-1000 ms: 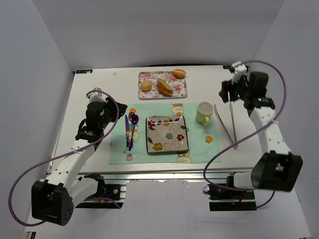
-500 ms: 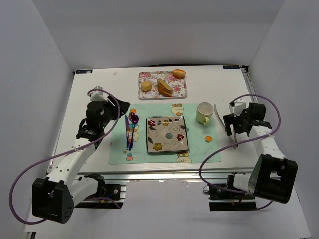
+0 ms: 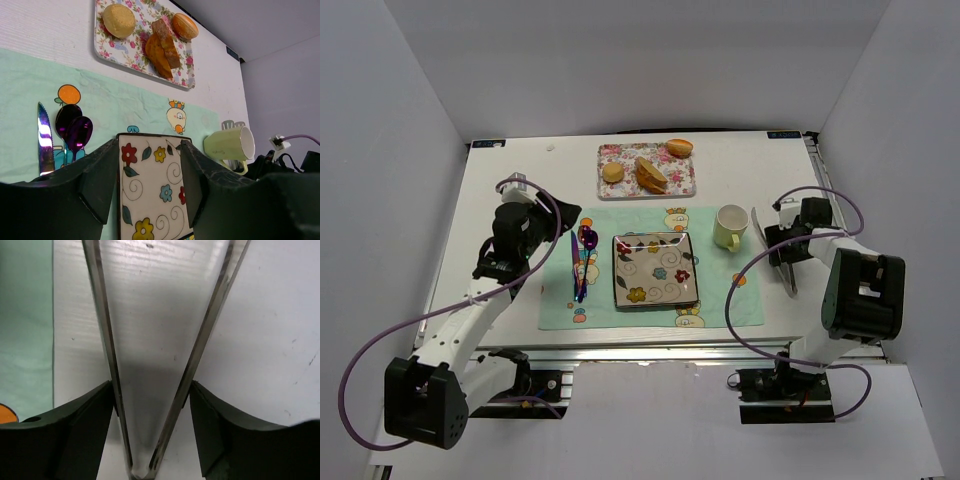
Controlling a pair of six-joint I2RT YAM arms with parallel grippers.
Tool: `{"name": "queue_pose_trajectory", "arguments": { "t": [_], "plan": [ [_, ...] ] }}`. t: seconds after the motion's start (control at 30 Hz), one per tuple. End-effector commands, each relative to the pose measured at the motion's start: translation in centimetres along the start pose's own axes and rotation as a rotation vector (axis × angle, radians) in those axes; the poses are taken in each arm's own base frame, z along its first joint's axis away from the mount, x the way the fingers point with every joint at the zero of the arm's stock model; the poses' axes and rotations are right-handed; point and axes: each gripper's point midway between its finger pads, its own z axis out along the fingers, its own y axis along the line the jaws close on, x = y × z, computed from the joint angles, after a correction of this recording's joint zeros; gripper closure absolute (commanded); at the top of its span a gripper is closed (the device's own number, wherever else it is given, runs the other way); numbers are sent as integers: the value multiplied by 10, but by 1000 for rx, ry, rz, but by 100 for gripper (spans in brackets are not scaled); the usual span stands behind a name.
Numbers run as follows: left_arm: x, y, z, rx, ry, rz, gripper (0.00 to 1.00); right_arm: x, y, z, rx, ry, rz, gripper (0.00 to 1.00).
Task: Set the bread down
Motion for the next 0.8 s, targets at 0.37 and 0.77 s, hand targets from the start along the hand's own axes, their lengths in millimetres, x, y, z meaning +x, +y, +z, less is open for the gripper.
{"name": "queue_pose_trajectory", "arguments": {
  "t": [0.37, 0.77],
  "plan": [
    [-8, -4, -9, 10, -30, 10, 38, -109, -6, -36, -71, -226, -96, 79],
    [-9, -3, -5, -5, -22, 13, 38, -288, 48, -51, -119, -432, -407, 52]
  ]
}}
